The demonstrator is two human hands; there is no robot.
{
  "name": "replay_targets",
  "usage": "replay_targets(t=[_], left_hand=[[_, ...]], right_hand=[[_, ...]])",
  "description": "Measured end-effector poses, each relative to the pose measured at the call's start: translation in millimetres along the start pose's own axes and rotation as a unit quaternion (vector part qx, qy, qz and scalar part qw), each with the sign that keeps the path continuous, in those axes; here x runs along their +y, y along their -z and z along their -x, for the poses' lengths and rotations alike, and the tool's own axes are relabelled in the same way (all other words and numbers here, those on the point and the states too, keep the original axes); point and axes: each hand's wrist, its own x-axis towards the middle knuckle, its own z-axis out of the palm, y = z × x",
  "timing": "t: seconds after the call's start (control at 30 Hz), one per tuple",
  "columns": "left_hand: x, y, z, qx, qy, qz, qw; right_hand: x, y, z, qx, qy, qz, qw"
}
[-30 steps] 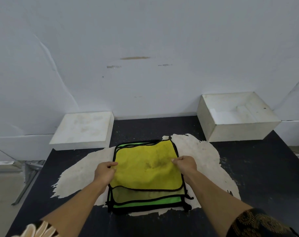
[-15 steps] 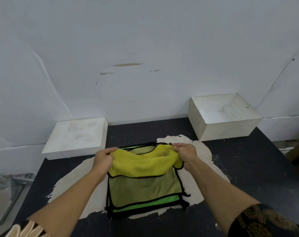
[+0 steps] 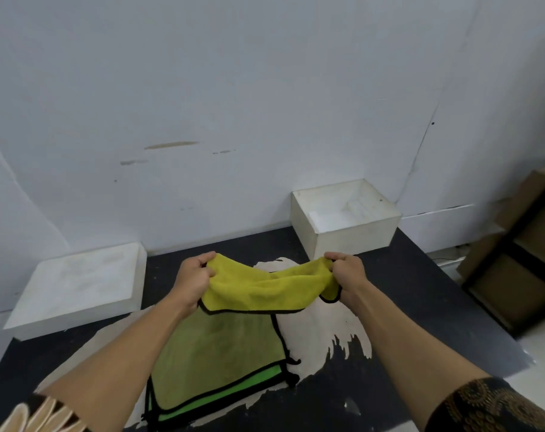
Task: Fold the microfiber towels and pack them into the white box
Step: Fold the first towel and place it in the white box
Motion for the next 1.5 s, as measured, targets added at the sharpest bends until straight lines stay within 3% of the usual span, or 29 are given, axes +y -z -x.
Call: replay_targets(t=[0.37,0.67,0.83,0.93,1.03,1.1,1.27,1.5], left_hand=[[-3.6,-97.7,24.4,-0.041,0.073,-0.031,0.996],[68.5,-152.2,12.7,0.016,0.024,0.038,0.999],[46.7,-179.3,33.5,0.041,-0.002,0.047,0.998],[-3.8,-204.1,51.5,0.05,0.049,0.028,0.997],[-59.7,-225.2,72.0,-0.044,0.17,-0.02,0.984],[-90.6,-236.3,83.0,-0.084,0.235,-0.054,0.967],[-111.2,-244.7,90.1,-0.008,0.247,-0.092,0.965],[-107.6,-237.7,89.8,-0.031,0.19,-0.181,0.964]], right_hand=[[-3.9,93.0,-46.1,0.019,-0.044,-0.004,0.999],[-74.3,152.0,-99.5,-0.056,0.016,-0.044,0.997],[-51.2,177.1,-117.2,-0.049,0.022,-0.069,0.996],[8.1,183.1,-126.5,-0.063,-0.013,0.06,0.996],[64.3,192.2,-123.1,-0.11,-0.07,0.27,0.954],[82.1,197.8,-119.2,-0.133,-0.092,0.328,0.931],[81.4,197.3,-122.1,-0.147,-0.056,0.41,0.898],[82.0,200.5,-122.8,-0.118,-0.02,0.531,0.839]])
